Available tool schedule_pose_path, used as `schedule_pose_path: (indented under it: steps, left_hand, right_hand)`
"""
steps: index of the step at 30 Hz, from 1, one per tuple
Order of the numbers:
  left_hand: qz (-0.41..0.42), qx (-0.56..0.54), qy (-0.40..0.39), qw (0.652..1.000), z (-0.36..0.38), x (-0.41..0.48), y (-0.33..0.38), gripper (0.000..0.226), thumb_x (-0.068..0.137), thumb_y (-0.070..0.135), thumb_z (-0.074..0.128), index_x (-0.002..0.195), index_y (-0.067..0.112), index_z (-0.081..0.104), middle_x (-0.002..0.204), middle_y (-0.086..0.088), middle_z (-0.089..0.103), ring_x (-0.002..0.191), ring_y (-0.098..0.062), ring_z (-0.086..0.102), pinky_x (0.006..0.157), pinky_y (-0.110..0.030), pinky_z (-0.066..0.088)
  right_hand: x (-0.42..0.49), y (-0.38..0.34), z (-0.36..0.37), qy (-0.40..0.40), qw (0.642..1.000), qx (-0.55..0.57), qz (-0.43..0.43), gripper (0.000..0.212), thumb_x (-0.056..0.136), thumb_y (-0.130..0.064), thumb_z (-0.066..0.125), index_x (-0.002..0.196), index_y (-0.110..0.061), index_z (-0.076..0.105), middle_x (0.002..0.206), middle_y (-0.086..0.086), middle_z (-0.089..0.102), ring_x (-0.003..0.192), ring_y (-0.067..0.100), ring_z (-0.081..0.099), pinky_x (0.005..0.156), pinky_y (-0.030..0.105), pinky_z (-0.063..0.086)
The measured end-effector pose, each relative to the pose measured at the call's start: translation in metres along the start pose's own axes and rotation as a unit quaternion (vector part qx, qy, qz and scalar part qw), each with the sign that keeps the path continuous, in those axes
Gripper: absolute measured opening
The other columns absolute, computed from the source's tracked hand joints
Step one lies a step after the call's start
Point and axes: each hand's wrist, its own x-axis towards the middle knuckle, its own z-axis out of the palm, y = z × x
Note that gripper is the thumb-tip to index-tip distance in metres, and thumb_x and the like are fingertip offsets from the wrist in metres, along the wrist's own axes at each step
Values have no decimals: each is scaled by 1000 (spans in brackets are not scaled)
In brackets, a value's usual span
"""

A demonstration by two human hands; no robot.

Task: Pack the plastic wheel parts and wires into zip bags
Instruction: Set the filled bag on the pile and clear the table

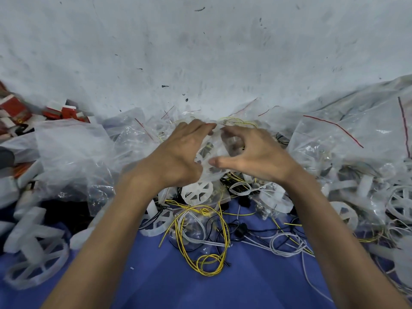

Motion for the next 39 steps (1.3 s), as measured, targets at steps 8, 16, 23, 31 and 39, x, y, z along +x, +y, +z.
schedule_pose_path:
  steps: [8,16,23,31,39]
  left_hand:
    - [-5,18,8,1000,4,1,22,86,71,9,64,147,13,24,143,2,33,127,-15,25,101,-19,21]
    - [-42,25,-30,998,-9,-4,29,81,76,20,68,146,24,25,141,11,35,132,-9,28,109,-32,30]
    - [0,5,-65,998,-7,-9,49,75,68,17,62,139,21,36,133,9,42,128,-10,38,105,-35,36]
    - [-48,1,-30,998,-19,-10,47,77,70,13,57,141,28,33,134,16,42,125,-10,41,101,-37,40]
    - [-67,-8,-39,997,-28,-13,49,80,64,19,53,142,29,34,142,16,40,133,-8,34,107,-36,35]
  right_hand:
    - [6,-2,16,-31,999,2,45,46,65,-59,56,82,-18,63,80,-4,66,74,7,57,62,19,41]
    - [0,7,6,-202,978,-47,-8,64,83,-43,59,137,-14,39,126,-8,53,105,11,50,80,19,37]
    - [3,-1,22,-198,974,-109,-20,28,77,-34,52,89,-9,57,98,15,65,79,14,48,68,22,36]
    - [-2,-14,26,-116,984,90,-99,15,76,-7,54,89,0,54,82,-2,57,81,10,55,67,18,42]
    - [1,-14,42,-101,994,-47,1,9,85,-7,47,79,-5,53,84,14,58,83,26,51,63,26,29]
